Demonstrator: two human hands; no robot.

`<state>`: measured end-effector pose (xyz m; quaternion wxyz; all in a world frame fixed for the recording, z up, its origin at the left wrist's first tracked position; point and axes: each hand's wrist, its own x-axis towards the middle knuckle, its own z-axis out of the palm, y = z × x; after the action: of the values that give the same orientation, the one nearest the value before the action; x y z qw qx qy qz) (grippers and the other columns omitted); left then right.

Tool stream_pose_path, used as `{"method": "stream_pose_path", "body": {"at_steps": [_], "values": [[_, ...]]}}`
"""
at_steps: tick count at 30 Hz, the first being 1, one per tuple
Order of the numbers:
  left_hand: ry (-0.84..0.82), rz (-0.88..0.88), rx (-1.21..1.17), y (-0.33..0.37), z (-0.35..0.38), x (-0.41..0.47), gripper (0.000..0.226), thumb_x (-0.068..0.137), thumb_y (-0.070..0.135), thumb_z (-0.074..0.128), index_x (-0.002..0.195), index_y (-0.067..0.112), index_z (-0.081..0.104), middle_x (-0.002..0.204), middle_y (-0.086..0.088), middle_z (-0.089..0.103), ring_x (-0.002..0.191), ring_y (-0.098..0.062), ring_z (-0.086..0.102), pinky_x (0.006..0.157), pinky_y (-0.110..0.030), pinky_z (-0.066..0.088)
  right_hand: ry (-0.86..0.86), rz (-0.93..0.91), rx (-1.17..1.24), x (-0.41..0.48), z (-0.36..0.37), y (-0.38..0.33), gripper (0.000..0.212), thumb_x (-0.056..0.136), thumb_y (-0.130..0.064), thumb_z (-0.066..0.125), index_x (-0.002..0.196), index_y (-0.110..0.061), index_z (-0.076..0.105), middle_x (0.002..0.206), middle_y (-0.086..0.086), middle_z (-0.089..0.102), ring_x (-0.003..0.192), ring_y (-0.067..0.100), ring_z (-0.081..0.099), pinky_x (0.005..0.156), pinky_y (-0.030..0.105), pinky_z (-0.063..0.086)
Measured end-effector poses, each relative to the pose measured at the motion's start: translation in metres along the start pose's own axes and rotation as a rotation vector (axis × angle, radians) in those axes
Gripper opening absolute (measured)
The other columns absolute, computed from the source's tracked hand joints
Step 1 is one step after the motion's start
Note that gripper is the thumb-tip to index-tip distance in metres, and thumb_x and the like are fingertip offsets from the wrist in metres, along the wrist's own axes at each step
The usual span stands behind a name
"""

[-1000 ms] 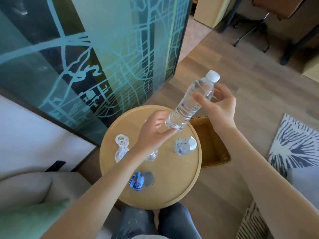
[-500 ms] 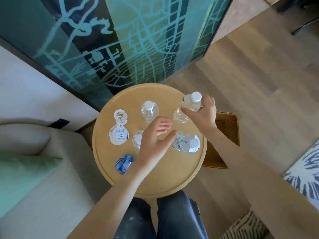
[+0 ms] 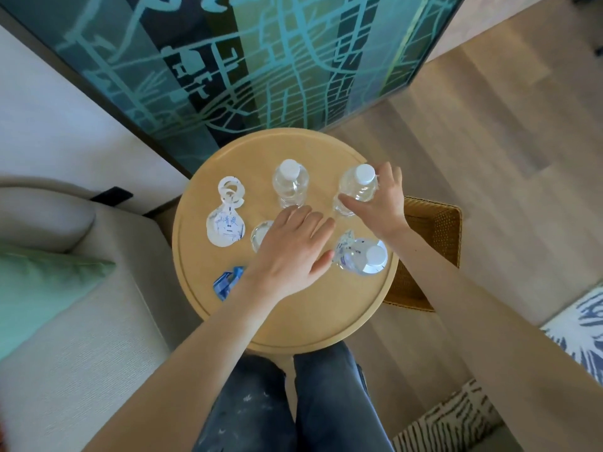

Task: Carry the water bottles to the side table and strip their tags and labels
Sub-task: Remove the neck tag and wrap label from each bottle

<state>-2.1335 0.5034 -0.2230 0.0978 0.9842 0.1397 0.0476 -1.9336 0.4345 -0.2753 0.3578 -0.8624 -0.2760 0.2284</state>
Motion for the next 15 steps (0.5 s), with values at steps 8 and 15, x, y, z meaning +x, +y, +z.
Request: {"method": "stream_pose_path", "body": {"at_steps": [8, 15], "values": [[-0.099, -0.003, 0.001, -0.005, 0.004, -0.009, 0.043, 0.092, 0.036, 0.055, 0.119, 0.004, 0.063, 0.112, -0.013, 0.066, 0.115, -0.038, 0.058, 0.106, -0.050, 0.042, -0.089, 0.022, 0.042, 0.001, -0.011, 0.008, 0.078, 0.061, -0.041, 0.092, 0.124, -0.035, 0.045, 0.121, -0.008, 0.041, 0.105, -0.012, 0.046, 0.086, 0.013, 0.040], [-0.082, 0.045, -0.051, -0.003, -0.018, -0.015, 0.042, 0.094, 0.035, 0.050, 0.119, 0.004, 0.064, 0.111, -0.012, 0.067, 0.110, -0.037, 0.060, 0.099, -0.048, 0.047, -0.036, 0.113, 0.238, -0.049, -0.061, -0.007, 0.047, 0.093, -0.020, 0.069, 0.137, -0.020, 0.054, 0.134, -0.003, 0.056, 0.123, 0.010, 0.054, 0.100, 0.023, 0.044]]}}
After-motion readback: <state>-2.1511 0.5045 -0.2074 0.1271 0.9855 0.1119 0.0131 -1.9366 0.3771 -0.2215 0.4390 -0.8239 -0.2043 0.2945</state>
